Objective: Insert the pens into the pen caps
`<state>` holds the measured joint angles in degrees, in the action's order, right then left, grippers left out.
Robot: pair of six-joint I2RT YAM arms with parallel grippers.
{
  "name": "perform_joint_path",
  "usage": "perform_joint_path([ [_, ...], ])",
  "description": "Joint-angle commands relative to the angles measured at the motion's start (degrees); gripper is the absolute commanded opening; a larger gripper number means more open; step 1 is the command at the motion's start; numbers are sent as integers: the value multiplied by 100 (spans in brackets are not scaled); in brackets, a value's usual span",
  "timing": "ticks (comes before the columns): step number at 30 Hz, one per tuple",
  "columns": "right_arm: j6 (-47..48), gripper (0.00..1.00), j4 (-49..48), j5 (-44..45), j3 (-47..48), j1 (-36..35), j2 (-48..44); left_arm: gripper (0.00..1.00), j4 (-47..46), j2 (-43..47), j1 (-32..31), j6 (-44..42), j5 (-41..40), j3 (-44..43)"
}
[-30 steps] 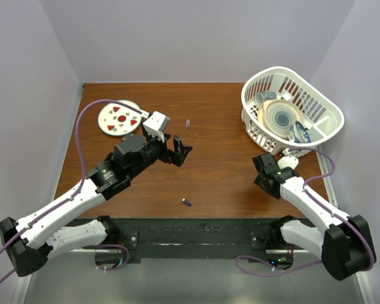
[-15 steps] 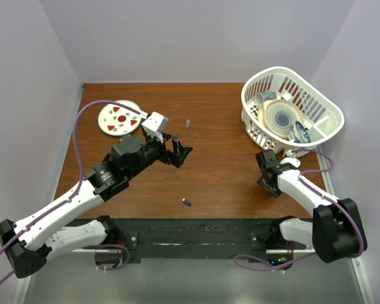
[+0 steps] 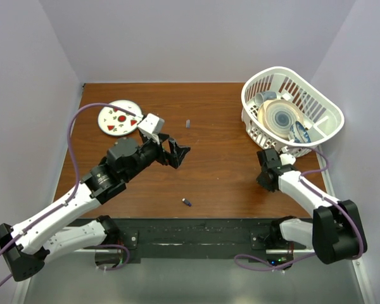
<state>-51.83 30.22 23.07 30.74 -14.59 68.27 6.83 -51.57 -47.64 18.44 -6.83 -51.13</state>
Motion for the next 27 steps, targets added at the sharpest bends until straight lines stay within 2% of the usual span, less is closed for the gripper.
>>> perform_joint_path([
  [1, 437, 1, -683, -1110, -121, -52, -419, 99, -235, -19, 18, -16, -204, 25],
  [5, 560, 1, -1008, -1656, -217, -640, -788, 98, 2, -134, 18, 72, -485, -72],
  [7, 595, 1, -1280, -1840, -235, -1220, -937, 96, 264, -317, 18, 395, -573, -107],
  [12, 911, 0, -1904, -2113, -349, -2037, -1026, 87, 231, -853, 18, 1388, -39, 235],
  [16, 1201, 0, -2720, -2281, -437, -2522, -1368, 79, -600, -1363, 18, 1786, 726, 586],
  [19, 1289, 0, -3274, -2517, -578, -2786, -1746, 79, -1217, -1670, 26, 1979, 1210, 649],
  [27, 1264, 0, -3452, -2667, -727, -3023, -2361, 75, -1825, -2594, 18, 2225, 1764, 262],
])
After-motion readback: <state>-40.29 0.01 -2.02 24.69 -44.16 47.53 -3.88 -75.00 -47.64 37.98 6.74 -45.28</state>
